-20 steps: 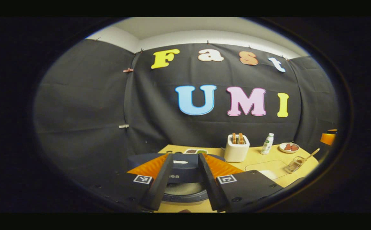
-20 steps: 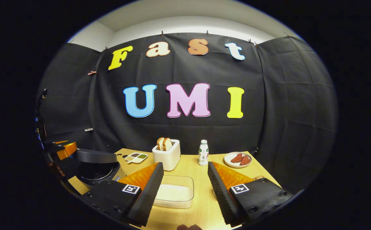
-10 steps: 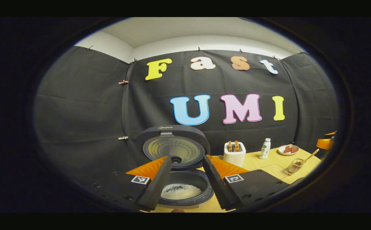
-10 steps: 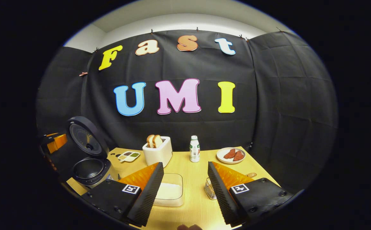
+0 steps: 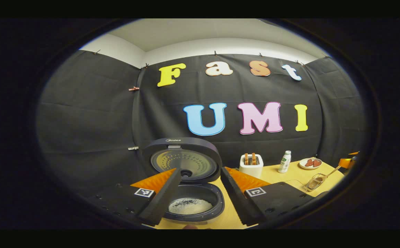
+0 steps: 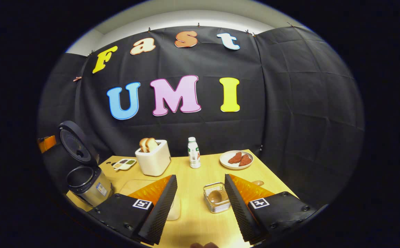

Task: Close the left gripper, press the button to open the rice cooker; take a wooden spoon from the chopstick holder with the right hand, scoop a spoonful of rice and pour it into the rice cooker, then put the wooden spoon back into the chopstick holder.

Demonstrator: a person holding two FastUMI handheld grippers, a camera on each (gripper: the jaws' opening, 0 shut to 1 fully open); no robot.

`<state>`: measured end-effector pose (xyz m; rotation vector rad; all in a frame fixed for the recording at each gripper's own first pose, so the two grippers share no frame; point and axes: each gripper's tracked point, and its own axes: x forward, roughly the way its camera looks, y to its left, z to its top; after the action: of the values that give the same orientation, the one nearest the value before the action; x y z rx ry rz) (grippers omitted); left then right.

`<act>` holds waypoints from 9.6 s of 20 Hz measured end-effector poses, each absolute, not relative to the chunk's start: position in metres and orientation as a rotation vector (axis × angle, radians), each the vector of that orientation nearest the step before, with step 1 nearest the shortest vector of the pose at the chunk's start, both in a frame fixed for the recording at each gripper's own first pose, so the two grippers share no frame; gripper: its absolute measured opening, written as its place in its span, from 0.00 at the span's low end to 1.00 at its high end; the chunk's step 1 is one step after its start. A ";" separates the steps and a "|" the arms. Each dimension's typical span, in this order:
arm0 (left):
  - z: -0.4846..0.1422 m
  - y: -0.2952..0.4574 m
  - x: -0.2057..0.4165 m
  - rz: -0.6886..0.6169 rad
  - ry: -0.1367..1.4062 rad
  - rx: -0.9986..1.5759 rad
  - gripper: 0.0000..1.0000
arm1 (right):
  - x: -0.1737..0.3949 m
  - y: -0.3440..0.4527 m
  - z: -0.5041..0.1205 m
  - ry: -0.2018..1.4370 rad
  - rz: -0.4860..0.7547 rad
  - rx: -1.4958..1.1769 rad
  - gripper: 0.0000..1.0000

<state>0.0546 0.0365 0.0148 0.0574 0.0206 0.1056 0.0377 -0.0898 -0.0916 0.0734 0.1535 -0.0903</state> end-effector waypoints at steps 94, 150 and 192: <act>-0.030 0.114 -0.007 0.151 0.151 -0.019 0.83 | 0.151 0.093 -0.203 0.421 0.116 0.068 0.13; -0.038 0.118 -0.020 0.116 0.172 -0.039 0.84 | 0.142 0.255 -0.063 0.379 0.360 0.587 0.13; -0.030 0.103 0.006 0.102 0.121 -0.068 0.85 | 0.039 0.394 -0.093 0.210 0.993 -0.429 0.13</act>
<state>0.0055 0.1026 -0.0299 -0.0680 0.1208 0.1016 0.0388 0.3938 -0.0925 -0.4287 0.2102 0.9926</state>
